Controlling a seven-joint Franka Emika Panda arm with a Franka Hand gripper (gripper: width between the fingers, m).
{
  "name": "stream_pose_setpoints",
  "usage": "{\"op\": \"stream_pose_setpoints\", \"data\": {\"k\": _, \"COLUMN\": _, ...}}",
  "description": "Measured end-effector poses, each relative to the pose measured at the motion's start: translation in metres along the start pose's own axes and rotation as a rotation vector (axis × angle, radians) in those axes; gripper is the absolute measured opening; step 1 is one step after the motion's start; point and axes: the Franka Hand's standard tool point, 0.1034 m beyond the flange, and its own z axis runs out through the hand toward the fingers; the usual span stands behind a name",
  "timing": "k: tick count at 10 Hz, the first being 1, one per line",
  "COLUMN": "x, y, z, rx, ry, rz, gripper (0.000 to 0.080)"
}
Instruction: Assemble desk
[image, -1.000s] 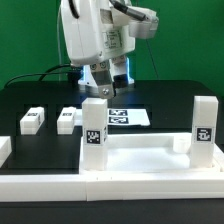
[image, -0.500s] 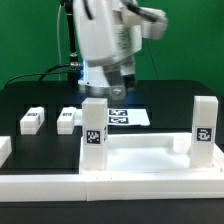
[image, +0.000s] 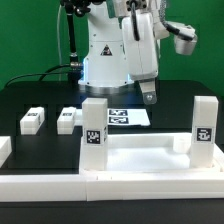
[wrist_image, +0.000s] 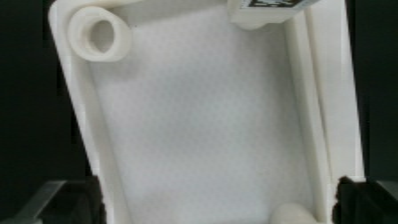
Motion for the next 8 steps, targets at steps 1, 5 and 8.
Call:
{"op": "stream_pose_setpoints", "data": {"k": 1, "x": 0.000, "y": 0.000, "z": 0.000, "rx": -0.001, "ry": 0.000, "rz": 0.000, "gripper": 0.0649}}
{"op": "stream_pose_setpoints", "data": {"k": 5, "x": 0.002, "y": 0.050, "z": 0.031, "rx": -0.054, "ry": 0.026, "rz": -0.093, "gripper": 0.0649}}
{"op": "stream_pose_setpoints", "data": {"k": 8, "x": 0.024, "y": 0.085, "z": 0.068, "rx": -0.009, "ry": 0.102, "rz": -0.144, "gripper": 0.0649}}
